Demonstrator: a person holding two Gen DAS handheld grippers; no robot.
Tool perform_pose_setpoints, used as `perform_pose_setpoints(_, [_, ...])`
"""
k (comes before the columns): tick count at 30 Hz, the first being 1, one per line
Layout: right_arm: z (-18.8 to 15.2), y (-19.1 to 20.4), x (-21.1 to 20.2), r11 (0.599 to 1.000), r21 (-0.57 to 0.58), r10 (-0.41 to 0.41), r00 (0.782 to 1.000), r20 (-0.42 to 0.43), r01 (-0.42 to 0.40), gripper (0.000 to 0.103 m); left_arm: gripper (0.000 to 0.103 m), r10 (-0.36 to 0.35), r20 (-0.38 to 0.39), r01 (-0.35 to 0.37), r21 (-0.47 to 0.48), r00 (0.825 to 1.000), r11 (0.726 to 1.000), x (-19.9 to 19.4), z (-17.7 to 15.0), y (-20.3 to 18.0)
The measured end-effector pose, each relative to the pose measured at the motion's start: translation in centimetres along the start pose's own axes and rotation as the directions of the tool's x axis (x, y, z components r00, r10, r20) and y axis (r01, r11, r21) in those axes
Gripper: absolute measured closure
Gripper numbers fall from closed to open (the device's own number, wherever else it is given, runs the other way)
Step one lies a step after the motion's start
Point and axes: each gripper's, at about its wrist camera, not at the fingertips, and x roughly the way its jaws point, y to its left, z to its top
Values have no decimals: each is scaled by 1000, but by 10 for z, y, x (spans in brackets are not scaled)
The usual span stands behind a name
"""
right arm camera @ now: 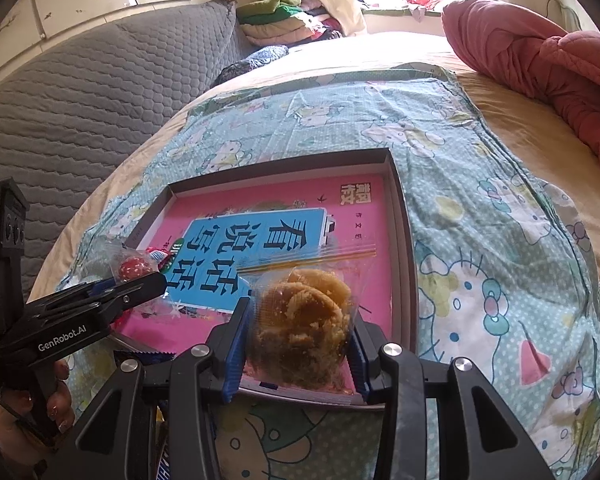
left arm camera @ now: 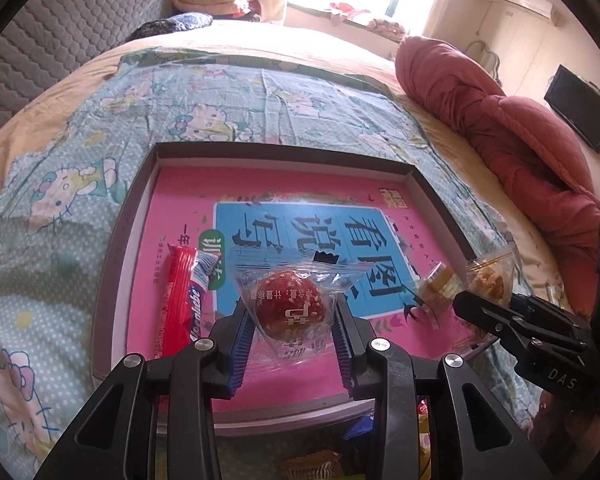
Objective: Organize snacks
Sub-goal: 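Lower the red candy bag with the left tool into the box while the right tool lowers the cookie bag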
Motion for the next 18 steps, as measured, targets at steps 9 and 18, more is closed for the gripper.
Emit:
perform_pose_setpoints(9, [-3,3,9,1000,-10,-10,1000,-10,10,60,65,-8,-22,7,-12,1000,1000,4,-5,7])
perform_pose_setpoints(18, [-7,8,22,999,-39,-33,998,-52,31,60,65,-26,-25,25,-17,999,1000,2,-9,13])
